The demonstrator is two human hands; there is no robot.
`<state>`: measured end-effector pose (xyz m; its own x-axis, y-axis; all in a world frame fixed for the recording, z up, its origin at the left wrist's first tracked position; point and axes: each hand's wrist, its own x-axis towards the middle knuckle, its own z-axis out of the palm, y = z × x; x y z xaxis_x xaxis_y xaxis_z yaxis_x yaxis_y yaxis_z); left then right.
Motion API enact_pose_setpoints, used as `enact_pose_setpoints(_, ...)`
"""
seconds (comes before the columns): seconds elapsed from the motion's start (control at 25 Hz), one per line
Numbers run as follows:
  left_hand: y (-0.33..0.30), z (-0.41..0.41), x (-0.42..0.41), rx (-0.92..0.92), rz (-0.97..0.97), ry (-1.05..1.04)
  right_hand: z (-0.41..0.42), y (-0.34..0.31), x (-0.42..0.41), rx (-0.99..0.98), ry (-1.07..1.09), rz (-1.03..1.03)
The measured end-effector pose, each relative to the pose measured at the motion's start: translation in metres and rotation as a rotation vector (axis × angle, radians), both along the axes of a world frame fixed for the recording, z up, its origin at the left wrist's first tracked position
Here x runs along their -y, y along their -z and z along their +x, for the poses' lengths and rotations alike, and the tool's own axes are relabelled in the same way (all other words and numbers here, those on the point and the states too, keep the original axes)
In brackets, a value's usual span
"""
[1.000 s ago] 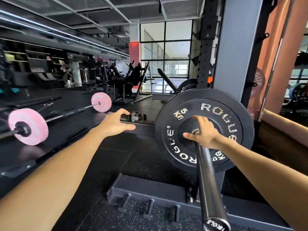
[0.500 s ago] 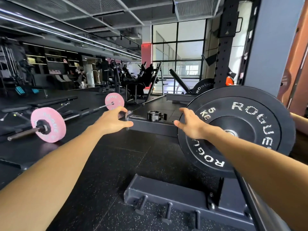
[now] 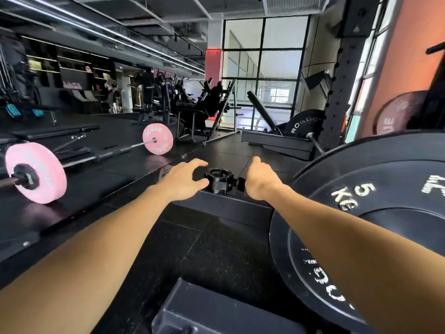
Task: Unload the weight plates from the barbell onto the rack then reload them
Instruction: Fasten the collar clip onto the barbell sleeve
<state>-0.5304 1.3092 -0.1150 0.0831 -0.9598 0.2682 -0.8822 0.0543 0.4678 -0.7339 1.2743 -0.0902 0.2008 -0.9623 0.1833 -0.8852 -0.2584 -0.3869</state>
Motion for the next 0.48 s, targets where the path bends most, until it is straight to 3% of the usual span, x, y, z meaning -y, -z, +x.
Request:
enact_pose_setpoints(0.2, 0.016, -0.027, 0.05, 0.032, 0.058, 0.059, 0.029, 0.031, 0.042, -0.095, 0.065, 0.164)
enact_pose_setpoints(0.36, 0.034, -0.033, 0.065, 0.019, -0.063, -0.078, 0.033, 0.046, 0.057, -0.201, 0.055, 0.091)
enact_pose_setpoints(0.48, 0.033, -0.025, 0.066, -0.053, -0.06, -0.049, 0.033, 0.044, 0.056, -0.29, 0.009, 0.113)
